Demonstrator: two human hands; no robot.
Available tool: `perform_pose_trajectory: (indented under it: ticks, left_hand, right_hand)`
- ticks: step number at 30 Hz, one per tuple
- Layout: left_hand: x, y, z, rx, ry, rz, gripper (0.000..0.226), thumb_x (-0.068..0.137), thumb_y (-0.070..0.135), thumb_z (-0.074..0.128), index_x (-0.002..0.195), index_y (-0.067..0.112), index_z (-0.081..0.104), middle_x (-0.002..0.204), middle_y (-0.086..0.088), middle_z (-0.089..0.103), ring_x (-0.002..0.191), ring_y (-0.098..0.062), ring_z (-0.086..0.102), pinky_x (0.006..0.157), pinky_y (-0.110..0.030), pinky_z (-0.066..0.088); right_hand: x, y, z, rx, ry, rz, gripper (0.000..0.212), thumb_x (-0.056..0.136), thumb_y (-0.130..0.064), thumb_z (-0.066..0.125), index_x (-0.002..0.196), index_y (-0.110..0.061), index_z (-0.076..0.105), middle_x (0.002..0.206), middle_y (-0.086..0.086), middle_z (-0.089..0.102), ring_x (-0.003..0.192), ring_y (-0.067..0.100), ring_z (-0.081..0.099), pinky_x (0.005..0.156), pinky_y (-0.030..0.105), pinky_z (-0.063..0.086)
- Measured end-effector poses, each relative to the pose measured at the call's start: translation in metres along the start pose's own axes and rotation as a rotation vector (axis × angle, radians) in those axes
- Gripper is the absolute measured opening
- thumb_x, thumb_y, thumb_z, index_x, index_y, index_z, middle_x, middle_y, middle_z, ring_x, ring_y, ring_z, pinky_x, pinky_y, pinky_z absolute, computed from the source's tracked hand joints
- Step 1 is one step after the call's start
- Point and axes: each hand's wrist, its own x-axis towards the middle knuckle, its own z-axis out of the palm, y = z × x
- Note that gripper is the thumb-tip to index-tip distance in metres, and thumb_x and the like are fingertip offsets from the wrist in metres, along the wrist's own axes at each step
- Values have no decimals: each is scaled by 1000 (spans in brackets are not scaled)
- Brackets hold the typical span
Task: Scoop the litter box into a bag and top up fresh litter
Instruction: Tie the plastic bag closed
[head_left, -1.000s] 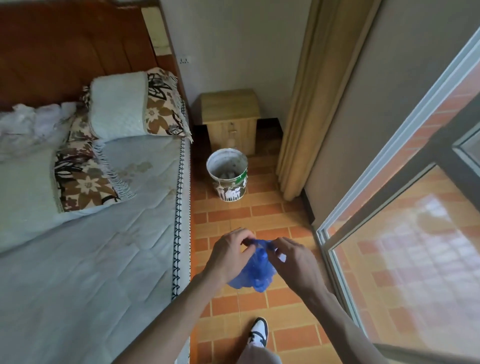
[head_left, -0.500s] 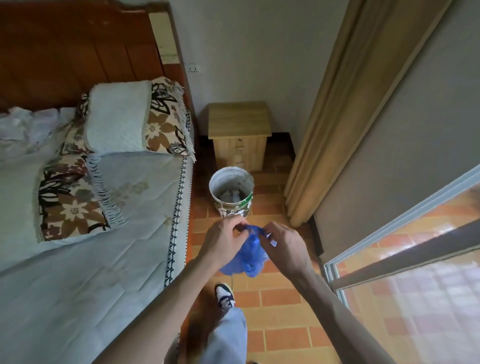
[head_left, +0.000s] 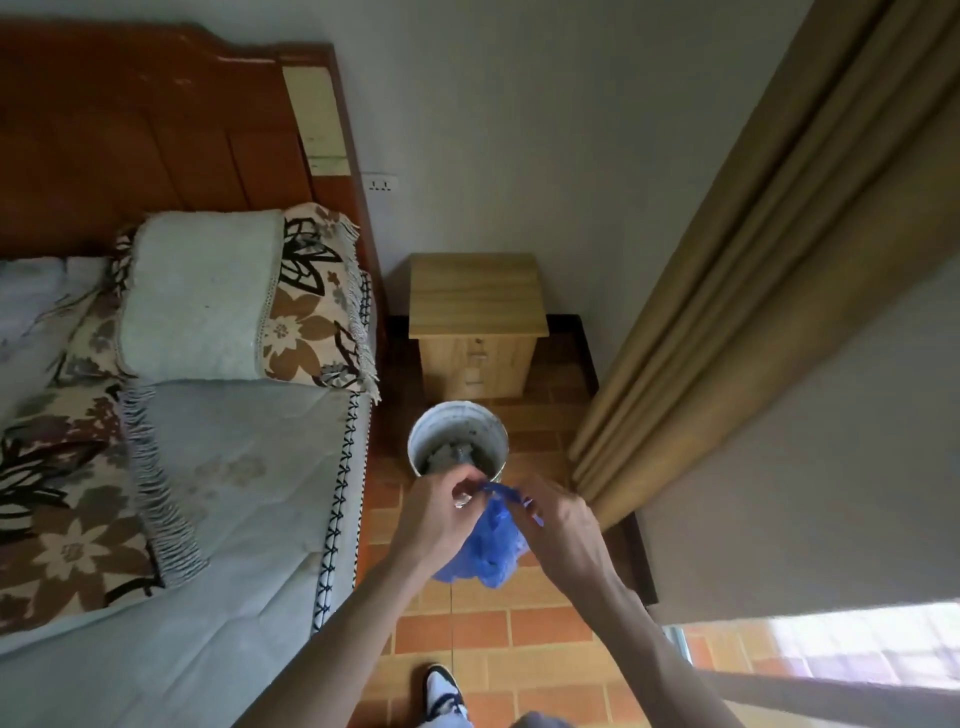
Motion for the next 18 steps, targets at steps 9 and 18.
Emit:
perform_pose_trajectory:
  ticks: [9,18]
  left_hand:
    - [105,-37,-20,108,31,-45,5,88,18,75,90,22,73,82,19,70,77,2,68,72,-32,59]
    - [215,-99,-8,200,0,-82,6,88,22,74,93,24,73,85,20,65,81,-1,64,74,-31,57]
  right_hand:
    - [128,17,38,-88,-68,26,16,97,-43,60,98,-28,66,89,-11,65,68,8,55,52,17,35]
    - [237,57,92,-66,-162,34,15,99,-37,57,107,-27,65,98,-11,64,74,3,53,54,6,27]
